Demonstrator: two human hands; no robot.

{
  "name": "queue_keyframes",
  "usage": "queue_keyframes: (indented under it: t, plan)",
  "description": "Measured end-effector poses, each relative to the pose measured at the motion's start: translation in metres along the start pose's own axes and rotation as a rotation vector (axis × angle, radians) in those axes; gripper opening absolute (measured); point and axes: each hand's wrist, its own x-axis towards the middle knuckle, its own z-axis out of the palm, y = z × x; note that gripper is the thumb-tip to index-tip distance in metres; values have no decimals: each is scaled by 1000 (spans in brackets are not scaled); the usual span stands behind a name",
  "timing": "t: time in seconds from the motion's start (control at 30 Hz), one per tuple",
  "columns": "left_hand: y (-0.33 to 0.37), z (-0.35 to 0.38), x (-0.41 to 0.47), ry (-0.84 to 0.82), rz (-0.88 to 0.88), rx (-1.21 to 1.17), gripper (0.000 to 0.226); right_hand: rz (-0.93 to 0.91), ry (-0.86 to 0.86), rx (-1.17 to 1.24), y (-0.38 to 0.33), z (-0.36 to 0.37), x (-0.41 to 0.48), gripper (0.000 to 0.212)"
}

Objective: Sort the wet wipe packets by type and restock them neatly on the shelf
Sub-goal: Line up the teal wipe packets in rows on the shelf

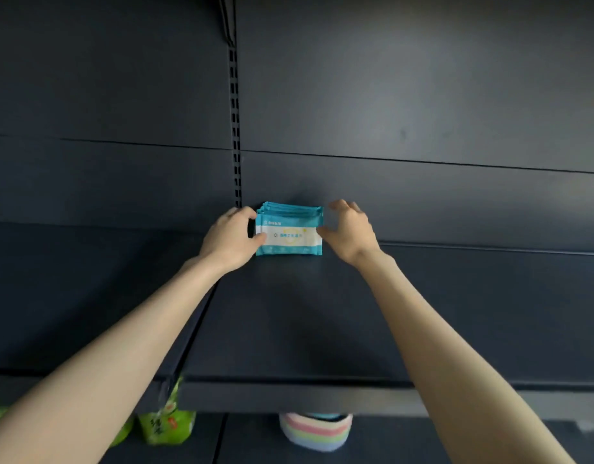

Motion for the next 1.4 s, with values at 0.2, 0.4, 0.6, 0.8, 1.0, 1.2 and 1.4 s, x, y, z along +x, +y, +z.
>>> queue_keyframes:
  t: [0.2, 0.4, 0.6, 0.8, 1.0, 1.2, 1.4]
  plan:
    - [53, -43, -114, 193, 243, -177, 17, -152, 221, 95, -2, -45, -116, 22]
    - [78, -8, -250, 133, 336, -263, 17, -113, 200, 168, 48, -51, -264, 17]
    - [94, 73, -350, -140, 168, -335, 12, 13, 27, 124, 134, -29, -379, 16]
    - [123, 187, -427, -409, -7, -325, 11, 266, -158, 87, 241, -8, -454, 9]
    - [151, 316, -499, -582, -379, -334, 8, 487, -470, 137, 351, 28, -499, 15]
    - [154, 424, -566, -706, -639, -319, 11, 686, -661, 175, 439, 91, -550, 14]
    - [133, 527, -623, -815, -854, -308, 25, 853, -775, 245, 503, 174, -604, 21]
